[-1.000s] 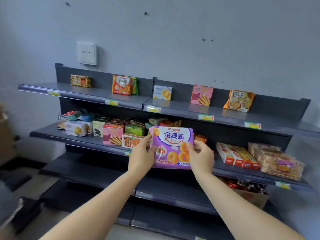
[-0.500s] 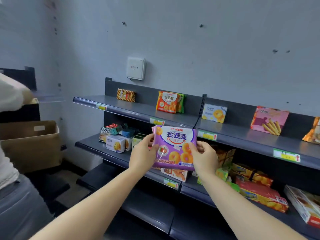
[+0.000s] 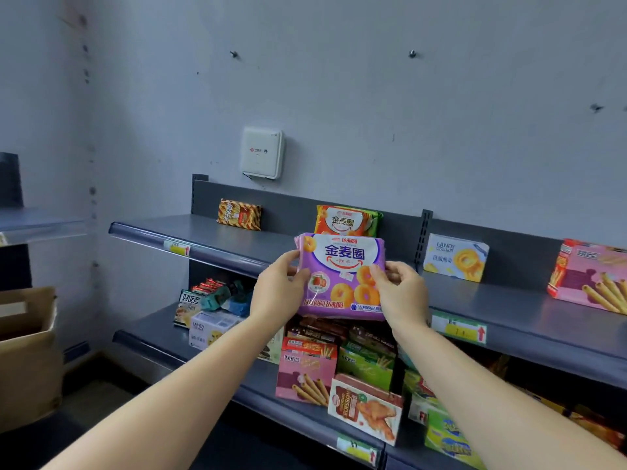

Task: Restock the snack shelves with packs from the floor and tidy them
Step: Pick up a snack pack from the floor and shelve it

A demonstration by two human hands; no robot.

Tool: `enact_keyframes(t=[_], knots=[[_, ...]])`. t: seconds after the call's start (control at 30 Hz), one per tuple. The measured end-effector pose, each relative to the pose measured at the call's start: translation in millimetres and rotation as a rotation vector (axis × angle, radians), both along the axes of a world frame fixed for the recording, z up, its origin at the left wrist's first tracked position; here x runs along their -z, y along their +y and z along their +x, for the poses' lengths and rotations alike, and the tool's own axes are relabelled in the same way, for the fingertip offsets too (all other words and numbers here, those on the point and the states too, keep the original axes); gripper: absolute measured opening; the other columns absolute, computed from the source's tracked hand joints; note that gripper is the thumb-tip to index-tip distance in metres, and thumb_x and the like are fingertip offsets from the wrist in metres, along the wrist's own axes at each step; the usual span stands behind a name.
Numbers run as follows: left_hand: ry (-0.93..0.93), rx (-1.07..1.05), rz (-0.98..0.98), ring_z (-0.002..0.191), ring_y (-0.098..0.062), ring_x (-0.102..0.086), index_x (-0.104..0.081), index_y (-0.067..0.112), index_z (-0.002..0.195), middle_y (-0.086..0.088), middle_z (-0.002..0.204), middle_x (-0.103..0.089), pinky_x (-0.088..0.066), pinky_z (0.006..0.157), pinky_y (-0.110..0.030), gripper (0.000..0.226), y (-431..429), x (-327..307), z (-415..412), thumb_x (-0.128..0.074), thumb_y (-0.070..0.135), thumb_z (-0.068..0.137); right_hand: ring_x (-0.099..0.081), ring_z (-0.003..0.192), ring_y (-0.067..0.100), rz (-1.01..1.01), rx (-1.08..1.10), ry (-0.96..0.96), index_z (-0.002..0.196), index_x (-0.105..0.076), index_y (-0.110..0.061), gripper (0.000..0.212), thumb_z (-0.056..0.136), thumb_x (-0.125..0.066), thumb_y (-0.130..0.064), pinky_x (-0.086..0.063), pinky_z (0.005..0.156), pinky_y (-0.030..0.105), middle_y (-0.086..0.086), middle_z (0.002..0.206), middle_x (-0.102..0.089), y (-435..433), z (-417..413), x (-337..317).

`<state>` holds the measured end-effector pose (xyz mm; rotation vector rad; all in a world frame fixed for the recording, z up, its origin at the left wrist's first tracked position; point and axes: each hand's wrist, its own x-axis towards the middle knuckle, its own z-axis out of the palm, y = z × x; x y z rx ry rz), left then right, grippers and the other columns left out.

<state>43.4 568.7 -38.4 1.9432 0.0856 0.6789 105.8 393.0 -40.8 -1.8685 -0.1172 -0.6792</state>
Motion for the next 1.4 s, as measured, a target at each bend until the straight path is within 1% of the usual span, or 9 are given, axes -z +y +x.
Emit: enact_keyframes(t=[0.27, 0.43, 0.57, 0.67, 0.77, 0.97, 1.1, 1.3, 1.4], knots=[[0.01, 0.041, -0.036, 0.085, -0.009, -0.069, -0.048, 0.028, 0.133, 0.004, 0.106, -0.068, -0.061, 0.074, -0.039, 0.037, 16, -19, 109, -0.052, 0.035, 0.097, -0.068, 0.084, 0.016, 0.017, -0.01, 0.006, 0.105, -0.066, -0.018, 0.029, 0.089, -0.064, -0.042, -0.059, 0.075, 0.041, -0.002, 0.096, -0.071, 11, 105, -17], [0.011, 0.067, -0.039, 0.085, -0.013, -0.069, -0.053, 0.025, 0.122, 0.004, 0.098, -0.069, -0.059, 0.075, -0.039, 0.025, 29, -25, 173, -0.048, 0.03, 0.098, -0.069, 0.08, 0.015, 0.008, 0.012, 0.024, 0.09, -0.063, -0.026, 0.012, 0.088, -0.065, -0.038, -0.058, 0.076, 0.044, -0.008, 0.086, -0.071, 16, 160, -21], [0.038, 0.124, -0.024, 0.083, -0.013, -0.07, -0.052, 0.024, 0.116, 0.003, 0.101, -0.068, -0.059, 0.065, -0.034, 0.019, 41, -26, 226, -0.05, 0.027, 0.097, -0.069, 0.079, 0.015, -0.007, 0.046, 0.058, 0.091, -0.06, -0.025, 0.012, 0.087, -0.067, -0.034, -0.059, 0.075, 0.042, -0.007, 0.087, -0.07, 22, 196, -26], [0.06, 0.172, -0.002, 0.087, -0.016, -0.07, -0.05, 0.025, 0.107, 0.002, 0.102, -0.068, -0.061, 0.069, -0.041, 0.012, 49, -28, 262, -0.054, 0.027, 0.095, -0.068, 0.079, 0.013, -0.016, 0.089, 0.095, 0.093, -0.059, -0.021, 0.016, 0.086, -0.07, -0.03, -0.059, 0.075, 0.039, -0.006, 0.087, -0.067, 26, 218, -27], [0.089, 0.224, 0.023, 0.092, -0.015, -0.068, -0.05, 0.022, 0.105, 0.002, 0.103, -0.066, -0.061, 0.073, -0.04, 0.012, 55, -30, 291, -0.056, 0.023, 0.095, -0.066, 0.081, 0.015, -0.025, 0.128, 0.149, 0.093, -0.059, -0.018, 0.018, 0.085, -0.072, -0.026, -0.058, 0.076, 0.038, -0.003, 0.089, -0.067, 29, 238, -27], [0.063, 0.246, 0.076, 0.1, -0.014, -0.061, -0.051, 0.02, 0.103, 0.003, 0.109, -0.064, -0.057, 0.075, -0.033, 0.013, 60, -27, 326, -0.058, 0.016, 0.093, -0.067, 0.081, 0.016, -0.028, 0.159, 0.176, 0.082, -0.054, -0.022, 0.021, 0.081, -0.075, -0.021, -0.058, 0.078, 0.045, -0.003, 0.085, -0.067, 29, 262, -22], [0.042, 0.228, 0.097, 0.1, -0.015, -0.061, -0.051, 0.021, 0.1, 0.003, 0.109, -0.064, -0.058, 0.08, -0.038, 0.013, 63, -26, 337, -0.06, 0.016, 0.092, -0.068, 0.083, 0.017, -0.074, 0.139, 0.169, 0.084, -0.053, -0.021, 0.023, 0.08, -0.076, -0.02, -0.059, 0.076, 0.046, -0.001, 0.089, -0.067, 30, 268, -24], [0.055, 0.223, 0.121, 0.1, -0.013, -0.058, -0.048, 0.019, 0.108, 0.001, 0.115, -0.061, -0.056, 0.074, -0.031, 0.018, 61, -25, 339, -0.059, 0.019, 0.094, -0.068, 0.085, 0.017, -0.117, 0.091, 0.161, 0.084, -0.051, -0.024, 0.025, 0.081, -0.076, -0.02, -0.059, 0.077, 0.046, -0.002, 0.091, -0.066, 25, 268, -25], [0.078, 0.204, 0.158, 0.101, -0.014, -0.056, -0.04, 0.018, 0.126, -0.001, 0.125, -0.057, -0.054, 0.073, -0.031, 0.037, 58, -26, 334, -0.058, 0.016, 0.093, -0.067, 0.087, 0.016, -0.122, 0.061, 0.164, 0.089, -0.052, -0.023, 0.026, 0.081, -0.076, -0.021, -0.059, 0.078, 0.044, -0.003, 0.094, -0.066, 23, 264, -27]])
